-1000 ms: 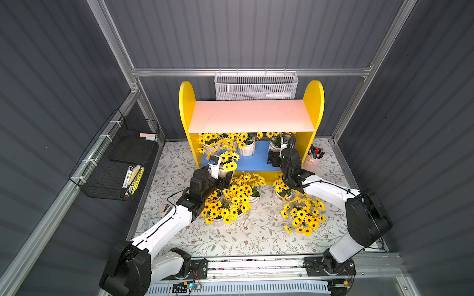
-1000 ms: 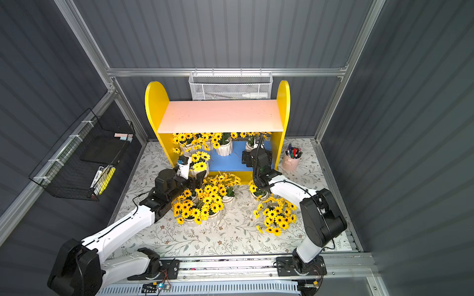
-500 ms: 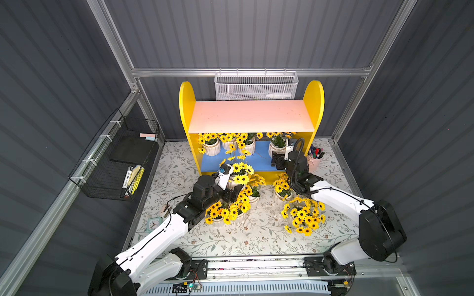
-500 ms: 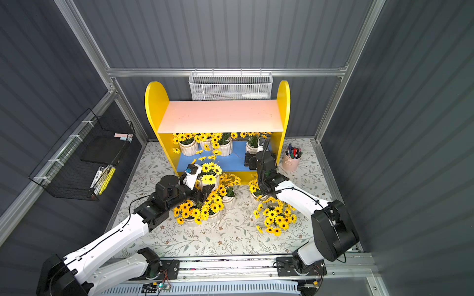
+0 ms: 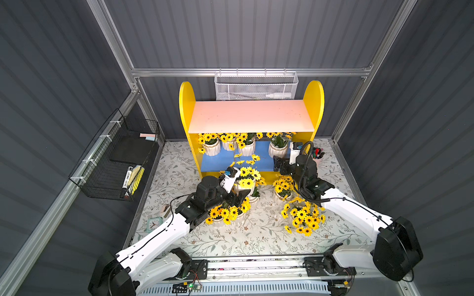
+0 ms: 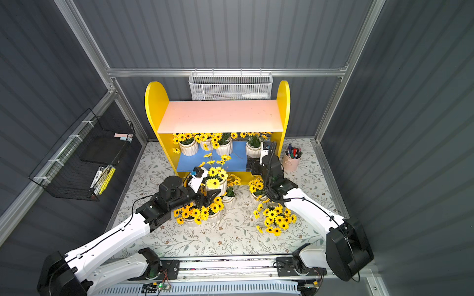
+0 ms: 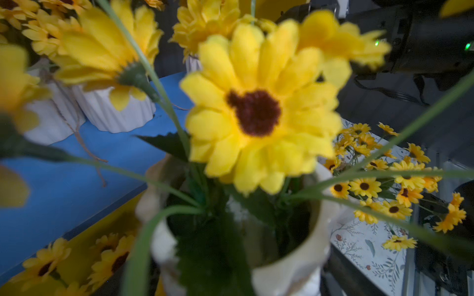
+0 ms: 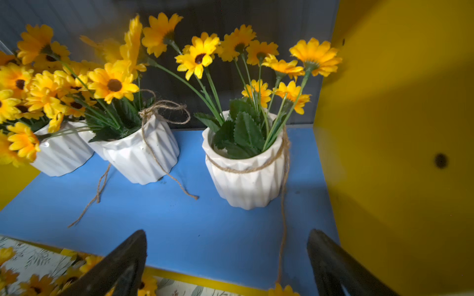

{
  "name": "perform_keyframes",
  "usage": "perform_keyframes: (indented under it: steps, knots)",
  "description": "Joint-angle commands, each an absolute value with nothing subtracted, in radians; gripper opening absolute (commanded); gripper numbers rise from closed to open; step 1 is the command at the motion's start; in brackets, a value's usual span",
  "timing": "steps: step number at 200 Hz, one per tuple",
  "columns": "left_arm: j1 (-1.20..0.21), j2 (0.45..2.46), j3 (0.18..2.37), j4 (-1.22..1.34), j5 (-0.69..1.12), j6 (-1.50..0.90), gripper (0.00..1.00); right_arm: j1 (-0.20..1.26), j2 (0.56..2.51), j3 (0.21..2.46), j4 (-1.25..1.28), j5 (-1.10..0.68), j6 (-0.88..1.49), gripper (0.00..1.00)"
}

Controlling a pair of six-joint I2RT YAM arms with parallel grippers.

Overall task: Take the sunflower pots off the shelves
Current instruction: Place the sunflower pot at the center of the board.

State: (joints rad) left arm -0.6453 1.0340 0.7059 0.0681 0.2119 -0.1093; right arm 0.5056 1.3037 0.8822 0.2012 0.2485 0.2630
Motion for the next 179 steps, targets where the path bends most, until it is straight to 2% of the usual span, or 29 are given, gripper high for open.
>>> perform_keyframes:
  steps: [1,22,59,103,133,179]
  knots:
    - [-0.680,1.036,0.741,0.178,0.258,-0.114,0.00,0.504,1.243,0.871,0.110,0.169,0.303,0.99]
    - [-0.725,1.050,0.740,0.193,0.248,-0.108,0.00,0.504,1.176,0.857,0.045,0.150,0.313,0.99]
    - [-0.818,1.084,0.735,0.227,0.243,-0.095,0.00,0.503,1.065,0.800,0.007,0.313,0.294,0.99]
    - [-0.964,1.151,0.681,0.352,0.178,-0.098,0.00,0.484,0.998,0.792,-0.051,0.375,0.274,0.99]
    - [-1.072,1.206,0.649,0.410,0.102,-0.074,0.00,0.427,0.941,0.778,-0.092,0.364,0.297,0.99]
    - [-1.153,1.252,0.560,0.453,0.016,-0.067,0.00,0.323,0.841,0.770,-0.158,0.328,0.307,0.99]
